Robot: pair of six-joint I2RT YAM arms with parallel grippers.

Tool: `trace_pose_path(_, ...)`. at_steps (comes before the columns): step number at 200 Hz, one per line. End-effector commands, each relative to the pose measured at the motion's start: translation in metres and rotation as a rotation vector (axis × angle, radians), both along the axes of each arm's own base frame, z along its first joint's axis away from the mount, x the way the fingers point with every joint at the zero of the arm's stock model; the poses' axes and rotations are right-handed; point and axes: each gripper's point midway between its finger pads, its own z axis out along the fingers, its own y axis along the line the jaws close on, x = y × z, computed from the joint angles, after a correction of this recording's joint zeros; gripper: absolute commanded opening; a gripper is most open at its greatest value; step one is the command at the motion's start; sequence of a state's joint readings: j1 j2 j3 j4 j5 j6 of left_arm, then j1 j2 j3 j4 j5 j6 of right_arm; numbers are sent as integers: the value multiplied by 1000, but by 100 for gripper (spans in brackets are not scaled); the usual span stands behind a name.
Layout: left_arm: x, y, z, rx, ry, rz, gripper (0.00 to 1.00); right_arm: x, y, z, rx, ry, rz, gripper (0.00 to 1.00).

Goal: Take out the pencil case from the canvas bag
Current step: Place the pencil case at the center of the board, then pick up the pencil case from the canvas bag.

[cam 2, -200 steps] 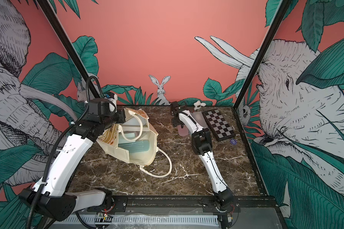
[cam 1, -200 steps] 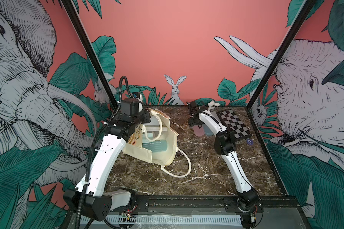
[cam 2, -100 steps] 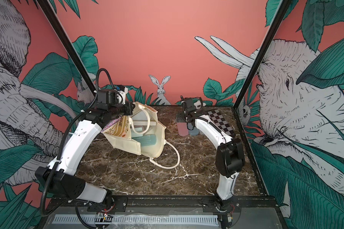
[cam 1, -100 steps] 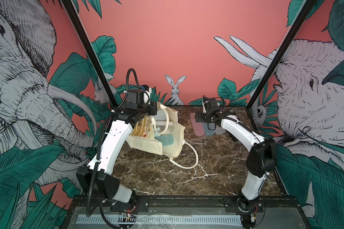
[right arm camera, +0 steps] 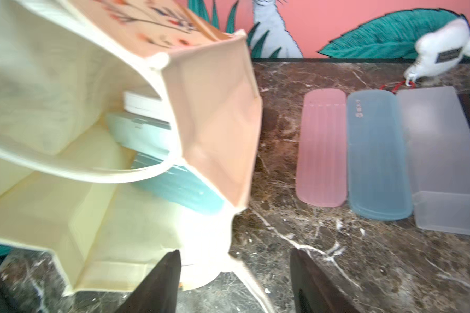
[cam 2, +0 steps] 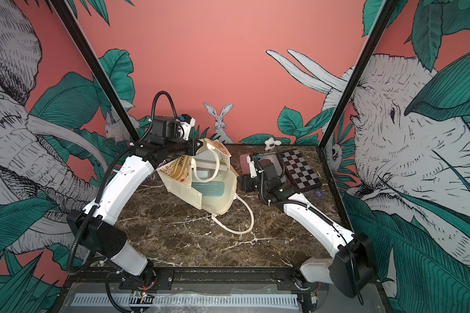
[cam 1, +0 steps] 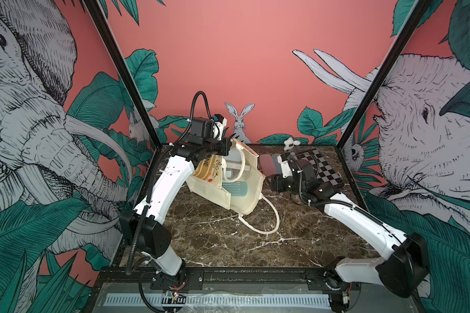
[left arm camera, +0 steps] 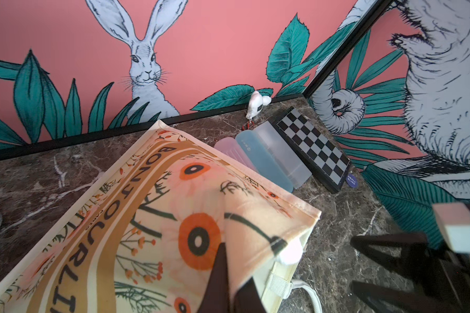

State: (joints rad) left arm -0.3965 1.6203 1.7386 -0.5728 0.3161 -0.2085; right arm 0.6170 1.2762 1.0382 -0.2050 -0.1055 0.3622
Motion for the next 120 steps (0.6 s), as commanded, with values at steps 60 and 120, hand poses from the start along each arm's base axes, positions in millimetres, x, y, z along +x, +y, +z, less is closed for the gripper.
trace_pose_path(60,-14,-16,58,-91,-155,-94,0,-52,78,-17,-123,-141,404,62)
trace_pose_path(120,-29,-15,61,-77,-165,-138,0,-30,113,-86,-310,-54,491,60)
